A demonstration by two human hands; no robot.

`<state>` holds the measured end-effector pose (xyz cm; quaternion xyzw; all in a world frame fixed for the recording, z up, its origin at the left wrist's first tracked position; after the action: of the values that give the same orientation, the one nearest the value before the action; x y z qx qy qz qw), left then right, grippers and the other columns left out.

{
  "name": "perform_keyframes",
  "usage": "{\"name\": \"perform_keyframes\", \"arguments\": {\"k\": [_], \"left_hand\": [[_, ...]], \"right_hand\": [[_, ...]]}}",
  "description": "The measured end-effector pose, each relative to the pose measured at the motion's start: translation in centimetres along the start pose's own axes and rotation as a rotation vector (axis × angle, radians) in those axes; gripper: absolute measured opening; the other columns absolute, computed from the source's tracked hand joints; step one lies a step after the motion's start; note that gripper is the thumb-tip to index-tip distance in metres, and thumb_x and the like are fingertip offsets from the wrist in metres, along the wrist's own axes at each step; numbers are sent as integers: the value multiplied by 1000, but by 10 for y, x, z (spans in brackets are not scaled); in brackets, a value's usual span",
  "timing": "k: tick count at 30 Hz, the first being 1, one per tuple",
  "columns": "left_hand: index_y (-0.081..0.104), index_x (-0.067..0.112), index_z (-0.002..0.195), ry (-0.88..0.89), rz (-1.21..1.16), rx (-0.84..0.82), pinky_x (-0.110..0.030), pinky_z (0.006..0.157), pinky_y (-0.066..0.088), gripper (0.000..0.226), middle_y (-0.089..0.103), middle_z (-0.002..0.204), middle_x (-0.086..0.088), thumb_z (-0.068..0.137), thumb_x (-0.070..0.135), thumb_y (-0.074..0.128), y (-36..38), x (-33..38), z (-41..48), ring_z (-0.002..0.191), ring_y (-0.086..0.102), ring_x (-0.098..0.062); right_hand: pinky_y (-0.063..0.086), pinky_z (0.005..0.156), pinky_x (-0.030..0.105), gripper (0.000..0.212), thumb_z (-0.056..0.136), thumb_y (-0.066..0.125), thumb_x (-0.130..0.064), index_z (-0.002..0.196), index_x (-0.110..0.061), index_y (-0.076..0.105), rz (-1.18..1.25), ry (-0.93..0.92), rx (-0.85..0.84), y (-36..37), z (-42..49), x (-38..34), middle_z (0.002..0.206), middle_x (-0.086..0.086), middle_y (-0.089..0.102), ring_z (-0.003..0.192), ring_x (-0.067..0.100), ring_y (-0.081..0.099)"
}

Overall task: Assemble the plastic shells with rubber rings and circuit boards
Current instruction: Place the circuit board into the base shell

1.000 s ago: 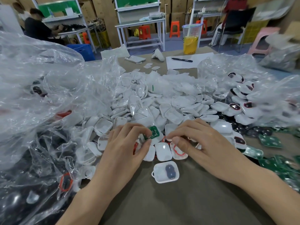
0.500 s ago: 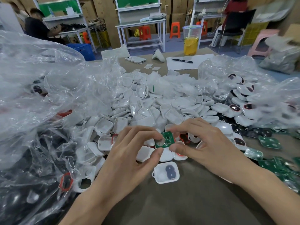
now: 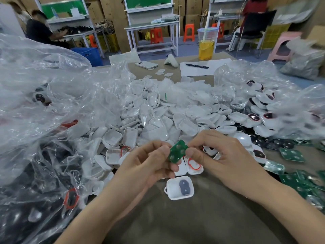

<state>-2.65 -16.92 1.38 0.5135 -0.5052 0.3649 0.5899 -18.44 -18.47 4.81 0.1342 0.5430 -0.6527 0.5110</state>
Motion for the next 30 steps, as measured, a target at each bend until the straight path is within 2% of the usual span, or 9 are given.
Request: {"name": "perform_keyframes", "arguments": {"k": [4, 8, 14, 17, 23, 30], "left_hand": [[69, -1, 105, -108, -156, -49, -31, 67, 56, 39, 67, 87, -21, 82, 32, 70, 3, -7, 2, 73, 63, -25], [65, -3, 110, -122, -158, -50, -32, 66, 56, 47, 69, 90, -24, 80, 33, 70, 2, -8, 2, 74, 65, -26], [73, 9, 97, -86, -108, -84, -30, 68, 56, 28, 70, 91, -25, 89, 35, 71, 2, -6, 2, 75, 67, -27], [75, 15, 93, -68, -65, -88, -29, 70, 56, 25, 72, 90, -22, 83, 38, 69, 2, -5, 0, 75, 67, -25], [75, 20, 91, -62, -26, -128, -29, 71, 55, 20, 72, 90, -21, 84, 38, 69, 7, -5, -2, 76, 66, -24], [74, 23, 88, 0, 109, -83, -27, 74, 55, 20, 75, 92, -17, 80, 41, 71, -3, -4, -2, 78, 68, -22]], "right_hand": [[43, 75, 19, 14, 89, 59, -51, 90, -41, 68, 99, 27, -23, 4, -1, 0, 87, -10, 66, 89, 15, 59], [46, 75, 25, 12, 89, 60, -49, 88, -40, 68, 146, 42, -29, 5, -1, -1, 84, -9, 66, 85, 16, 60], [46, 74, 17, 13, 89, 62, -50, 89, -38, 69, 158, 55, -27, 5, -2, 2, 85, -14, 67, 87, 12, 62], [45, 75, 12, 14, 86, 61, -55, 92, -44, 67, 154, 56, -11, 3, -2, 3, 87, -18, 68, 87, 8, 62], [46, 74, 18, 17, 85, 61, -55, 89, -41, 70, 145, 33, 21, 0, -1, 2, 85, -8, 67, 86, 14, 62], [44, 77, 17, 17, 92, 58, -51, 95, -39, 70, 28, 3, -33, 2, -1, 1, 91, -11, 66, 92, 14, 61]]}}
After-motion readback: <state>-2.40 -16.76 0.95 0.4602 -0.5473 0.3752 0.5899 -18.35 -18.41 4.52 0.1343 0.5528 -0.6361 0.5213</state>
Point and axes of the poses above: each hand's wrist, its own z-axis towards the middle knuckle, its own y-axis out of the palm, x = y × z, the point moved 9 cm from there along z, towards the middle knuckle
